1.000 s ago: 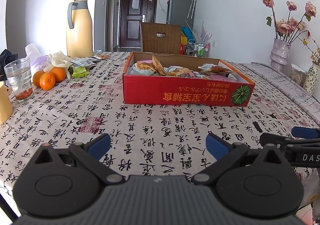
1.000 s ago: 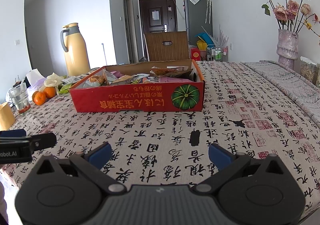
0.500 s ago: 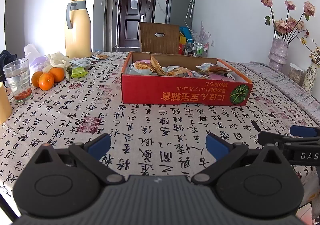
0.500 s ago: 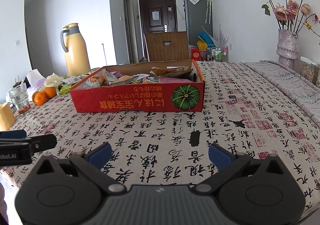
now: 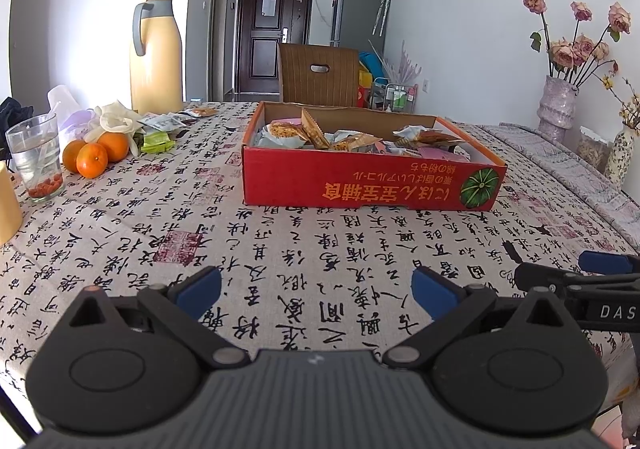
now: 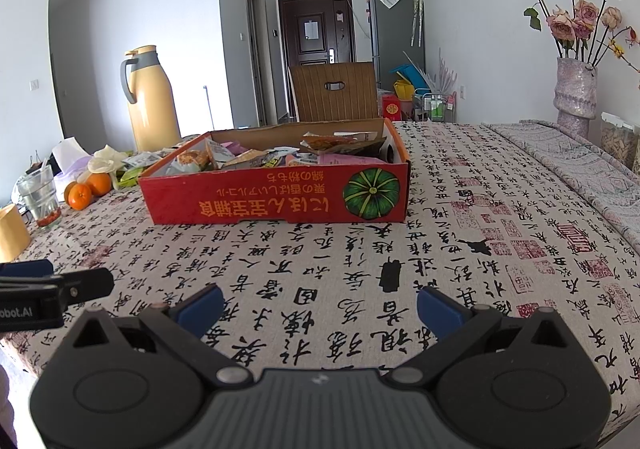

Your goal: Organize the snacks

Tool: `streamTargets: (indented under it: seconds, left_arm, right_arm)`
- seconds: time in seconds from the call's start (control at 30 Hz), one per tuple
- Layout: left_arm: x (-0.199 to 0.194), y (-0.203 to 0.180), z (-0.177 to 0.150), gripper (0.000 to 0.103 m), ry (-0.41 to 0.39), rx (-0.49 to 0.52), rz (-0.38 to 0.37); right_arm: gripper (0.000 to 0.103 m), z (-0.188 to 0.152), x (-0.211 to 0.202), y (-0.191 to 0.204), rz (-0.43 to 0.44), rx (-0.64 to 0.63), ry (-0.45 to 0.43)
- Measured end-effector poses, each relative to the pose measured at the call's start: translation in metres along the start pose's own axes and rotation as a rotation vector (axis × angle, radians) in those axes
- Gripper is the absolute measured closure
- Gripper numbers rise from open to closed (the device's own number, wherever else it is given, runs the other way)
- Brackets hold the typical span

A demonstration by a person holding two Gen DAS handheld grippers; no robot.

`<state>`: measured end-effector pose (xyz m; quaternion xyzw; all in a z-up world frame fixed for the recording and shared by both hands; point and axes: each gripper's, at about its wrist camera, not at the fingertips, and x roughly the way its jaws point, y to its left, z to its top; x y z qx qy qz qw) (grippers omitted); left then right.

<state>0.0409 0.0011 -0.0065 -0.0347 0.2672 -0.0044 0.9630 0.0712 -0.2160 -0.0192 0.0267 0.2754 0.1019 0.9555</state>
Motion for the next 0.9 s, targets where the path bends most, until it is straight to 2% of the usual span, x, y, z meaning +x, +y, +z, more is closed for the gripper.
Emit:
streamTargets:
  seconds: [0.9]
  left_arm:
    - [-0.0017, 0.0035, 0.0005, 0.000, -0.012, -0.015, -0.024]
  right_arm:
    - [0.000, -0.0028, 0.0003, 0.0013, 0.001, -0.001, 0.004]
